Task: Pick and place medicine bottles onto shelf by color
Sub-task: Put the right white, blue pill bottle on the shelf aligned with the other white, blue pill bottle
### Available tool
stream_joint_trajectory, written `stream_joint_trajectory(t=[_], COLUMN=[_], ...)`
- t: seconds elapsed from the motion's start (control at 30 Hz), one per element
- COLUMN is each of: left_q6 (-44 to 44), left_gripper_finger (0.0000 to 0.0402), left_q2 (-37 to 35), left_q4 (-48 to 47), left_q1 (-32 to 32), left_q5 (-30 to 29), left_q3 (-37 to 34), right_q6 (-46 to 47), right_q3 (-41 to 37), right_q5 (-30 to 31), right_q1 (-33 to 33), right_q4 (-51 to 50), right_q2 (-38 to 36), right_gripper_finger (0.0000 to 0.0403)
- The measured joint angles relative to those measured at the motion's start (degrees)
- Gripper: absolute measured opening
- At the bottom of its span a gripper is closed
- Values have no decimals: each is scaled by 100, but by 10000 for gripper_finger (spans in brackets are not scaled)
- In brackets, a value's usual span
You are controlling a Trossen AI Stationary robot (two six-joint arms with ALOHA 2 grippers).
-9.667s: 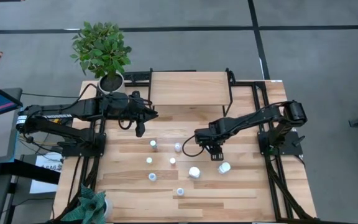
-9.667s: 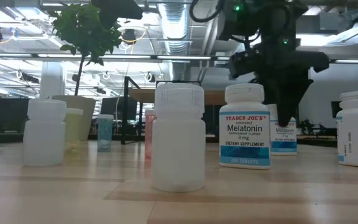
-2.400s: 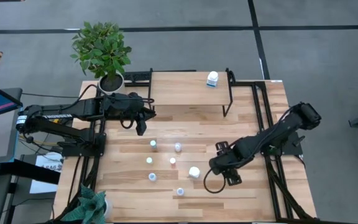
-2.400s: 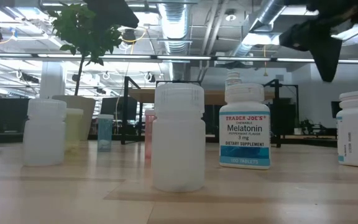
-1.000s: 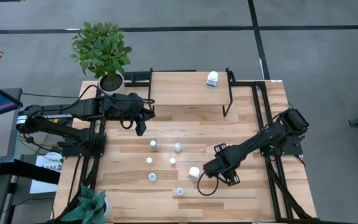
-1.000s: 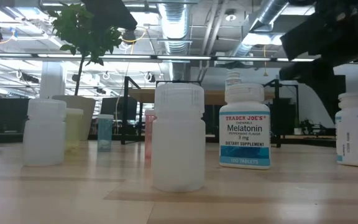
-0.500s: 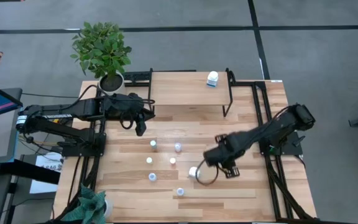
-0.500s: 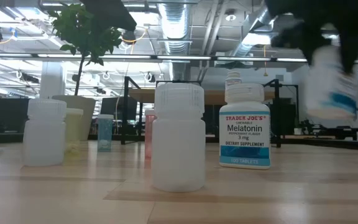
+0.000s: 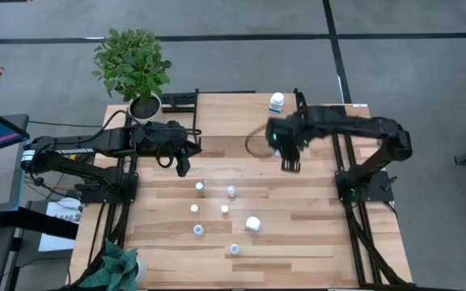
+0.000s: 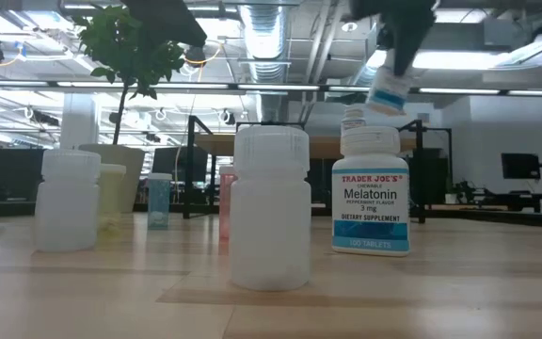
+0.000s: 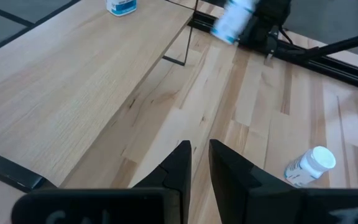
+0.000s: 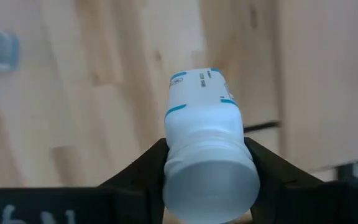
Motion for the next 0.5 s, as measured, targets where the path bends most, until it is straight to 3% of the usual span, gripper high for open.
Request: stream_joint_trajectory(t=[0.23,0.5], left_q6=[0,57], left_gripper_finger=[43,43], left_q2=[-2,0], left_q4=[0,0], left_q1=[1,2], left_q5=[-1,-2], left_q3=[0,0], right_q6=[-974,-1823], right_q3=[817,1272], right_q5=[0,-45], right_q1=[-1185,-2019], right_q4=[-338,-372], right_q2=[574,1106], right_gripper_finger=[175,174])
